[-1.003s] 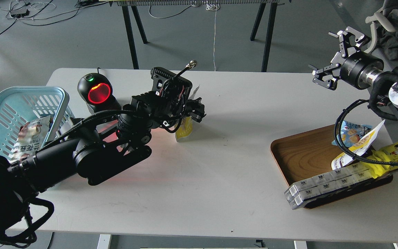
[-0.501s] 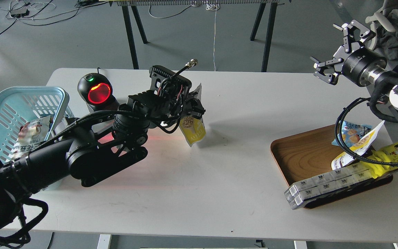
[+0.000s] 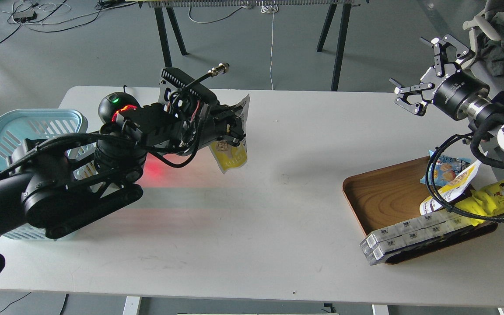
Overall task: Scan snack and place in basket
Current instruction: 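Lift the yellow packet with the left gripper toward the scanner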
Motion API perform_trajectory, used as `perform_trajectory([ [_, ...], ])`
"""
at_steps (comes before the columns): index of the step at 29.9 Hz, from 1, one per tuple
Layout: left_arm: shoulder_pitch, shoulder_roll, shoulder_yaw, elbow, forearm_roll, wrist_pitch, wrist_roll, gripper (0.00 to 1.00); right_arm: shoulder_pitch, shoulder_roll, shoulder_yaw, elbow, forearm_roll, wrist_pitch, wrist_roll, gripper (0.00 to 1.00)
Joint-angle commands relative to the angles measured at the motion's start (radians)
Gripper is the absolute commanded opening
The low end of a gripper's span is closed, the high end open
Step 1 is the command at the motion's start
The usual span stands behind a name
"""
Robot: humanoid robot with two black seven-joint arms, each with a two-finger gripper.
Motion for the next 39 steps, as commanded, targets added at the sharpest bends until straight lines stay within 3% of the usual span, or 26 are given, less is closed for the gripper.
perform_trajectory([
  [1,-0.002,0.063,-0.001,-0.074,0.0,0.0,-0.071,0.0,0.0,-0.003,0.0,0.001,0.0,0.001,-0.001,0.99],
  [5,-0.01,0.104,-0.001,-0.119,0.003,0.0,-0.139,0.0,-0.001,-0.003,-0.003,-0.004,-0.003,0.008,-0.001,0.99],
  [13,-0.031,0.126,-0.009,-0.143,0.001,0.0,-0.203,0.0,0.0,-0.02,-0.003,0.008,-0.003,0.008,-0.002,0.99],
  [26,-0.03,0.198,-0.01,-0.137,0.001,0.0,-0.232,0.0,0.035,-0.07,0.0,0.01,-0.001,0.006,-0.004,0.99],
  [39,-0.017,0.308,-0.009,-0.105,0.001,0.062,-0.309,0.0,0.04,-0.073,-0.002,0.01,-0.003,0.008,-0.004,0.99],
])
